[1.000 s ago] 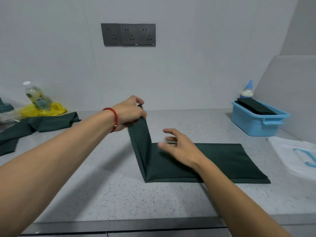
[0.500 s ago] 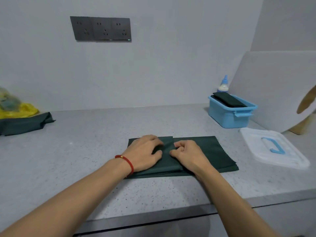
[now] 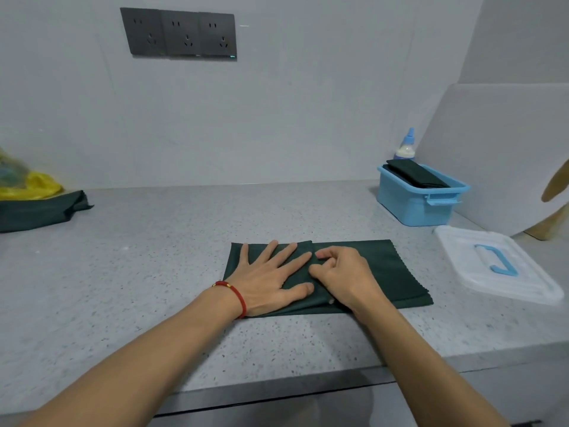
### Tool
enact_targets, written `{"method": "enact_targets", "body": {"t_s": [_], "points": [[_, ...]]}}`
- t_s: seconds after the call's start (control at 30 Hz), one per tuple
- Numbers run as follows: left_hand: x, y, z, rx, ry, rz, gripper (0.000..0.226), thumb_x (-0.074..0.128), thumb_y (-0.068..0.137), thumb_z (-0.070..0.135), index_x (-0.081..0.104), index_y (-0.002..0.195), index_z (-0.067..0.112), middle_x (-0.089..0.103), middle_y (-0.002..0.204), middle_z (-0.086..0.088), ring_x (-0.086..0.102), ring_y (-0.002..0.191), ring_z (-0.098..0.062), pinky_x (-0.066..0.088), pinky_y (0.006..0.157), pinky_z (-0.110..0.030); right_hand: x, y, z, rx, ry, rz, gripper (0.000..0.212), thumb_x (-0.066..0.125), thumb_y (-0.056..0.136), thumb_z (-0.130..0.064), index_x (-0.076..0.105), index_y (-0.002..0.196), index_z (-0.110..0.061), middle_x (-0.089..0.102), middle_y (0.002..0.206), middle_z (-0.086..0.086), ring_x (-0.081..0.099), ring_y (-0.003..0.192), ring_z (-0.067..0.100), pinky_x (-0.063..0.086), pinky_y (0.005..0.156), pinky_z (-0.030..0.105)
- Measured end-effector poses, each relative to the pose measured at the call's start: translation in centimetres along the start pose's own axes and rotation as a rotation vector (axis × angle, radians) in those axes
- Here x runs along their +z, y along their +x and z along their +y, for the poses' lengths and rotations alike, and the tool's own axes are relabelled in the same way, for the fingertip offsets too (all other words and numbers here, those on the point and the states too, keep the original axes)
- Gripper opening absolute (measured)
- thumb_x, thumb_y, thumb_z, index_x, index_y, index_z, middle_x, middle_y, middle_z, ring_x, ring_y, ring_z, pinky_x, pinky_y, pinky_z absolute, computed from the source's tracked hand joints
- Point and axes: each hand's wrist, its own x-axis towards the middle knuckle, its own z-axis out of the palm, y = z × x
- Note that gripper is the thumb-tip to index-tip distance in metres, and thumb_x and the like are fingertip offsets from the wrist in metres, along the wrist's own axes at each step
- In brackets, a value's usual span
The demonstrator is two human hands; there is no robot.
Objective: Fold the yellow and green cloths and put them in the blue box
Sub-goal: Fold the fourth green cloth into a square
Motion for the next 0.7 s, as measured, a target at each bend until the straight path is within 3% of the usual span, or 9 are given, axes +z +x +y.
{"method": "enact_targets", "body": {"t_s": [0.07,0.13,0.23,0.3,0.37,0.43,0.53,0.6,0.7], "points": [[0.2,0.2,0.0,0.006,0.022,-0.012,0.093,0.004,0.068,0.099,-0.012,0.151,0.059,-0.014,0.167,0.018,-0.015,0.155,-0.021,-0.011,0.114,-0.073,-1.2,0.8,0.2,-0.021,-0.185,0.106,0.033,0.062,0.091,-0.025,0.068,0.123,-0.02,0.072,0.094,-0.004,0.067,0.089,0.014,0.055,0.085,0.032],[0.1,0.5,0.1,0.01,0.031,-0.036,0.101,0.006,0.062,0.104,-0.014,0.15,0.06,-0.015,0.167,0.017,-0.015,0.155,-0.024,-0.01,0.112,-0.076,-3.6,2.5,0.7,-0.068,-0.515,0.211,0.038,0.053,0.096,-0.022,0.062,0.133,-0.022,0.064,0.128,0.004,0.058,0.117,0.025,0.05,0.095,0.04],[-0.9,0.8,0.3,0.018,0.035,-0.149,0.112,0.018,0.058,0.107,-0.012,0.152,0.055,-0.017,0.166,0.018,-0.015,0.154,-0.029,-0.007,0.11,-0.078,-7.4,5.1,2.1,-0.007,-0.85,0.049,0.043,0.045,0.102,-0.024,0.05,0.145,-0.023,0.046,0.149,0.006,0.042,0.135,0.028,0.036,0.109,0.049],[-2.0,1.2,0.3,0.025,0.054,-0.21,0.119,0.026,0.055,0.107,-0.01,0.154,0.051,-0.017,0.166,0.02,-0.012,0.154,-0.03,-0.004,0.111,-0.079,-8.8,6.2,2.7,0.036,-0.924,-0.066,0.03,0.051,0.102,-0.032,0.058,0.13,-0.024,0.052,0.139,0.005,0.051,0.125,0.027,0.038,0.109,0.05],[-2.8,1.5,0.6,0.059,0.107,-0.234,0.124,0.028,0.056,0.107,-0.007,0.157,0.044,-0.015,0.167,0.019,-0.012,0.155,-0.026,-0.006,0.113,-0.076,-9.4,7.0,3.0,-0.014,-0.866,-0.054,0.012,0.061,0.096,-0.034,0.061,0.104,-0.025,0.061,0.121,0.003,0.057,0.11,0.024,0.046,0.1,0.046],[-2.9,1.9,0.8,0.12,0.129,-0.207,0.125,0.03,0.061,0.104,-0.003,0.16,0.034,-0.012,0.168,0.017,-0.016,0.154,-0.017,-0.011,0.115,-0.071,-9.9,7.5,2.8,-0.066,-0.696,0.003,0.01,0.065,0.093,-0.031,0.059,0.091,-0.023,0.066,0.106,0.001,0.06,0.1,0.023,0.05,0.089,0.041],[-2.6,2.0,0.9,0.139,0.022,-0.185,0.123,0.037,0.064,0.1,0.003,0.159,0.03,-0.007,0.168,0.015,-0.016,0.154,-0.011,-0.013,0.12,-0.062,-10.8,7.2,2.3,-0.034,-0.351,0.093,0.018,0.07,0.092,-0.036,0.061,0.094,-0.021,0.067,0.095,-0.003,0.063,0.091,0.018,0.045,0.074,0.033],[-2.3,2.1,0.8,0.127,-0.05,-0.171,0.121,0.042,0.065,0.099,0.006,0.158,0.031,-0.007,0.169,0.014,-0.016,0.154,-0.01,-0.013,0.121,-0.061,-11.7,6.3,2.5,0.098,-0.154,0.006,0.028,0.075,0.088,-0.044,0.066,0.093,-0.018,0.074,0.085,-0.001,0.071,0.08,0.016,0.052,0.069,0.031],[-1.8,2.2,0.9,0.117,-0.089,-0.142,0.121,0.039,0.066,0.099,0.005,0.159,0.03,-0.008,0.169,0.013,-0.017,0.154,-0.011,-0.013,0.12,-0.062,-12.9,4.9,3.7,0.283,-0.125,-0.214,0.036,0.077,0.088,-0.041,0.074,0.101,-0.008,0.08,0.09,0.006,0.077,0.085,0.022,0.061,0.085,0.04]]}}
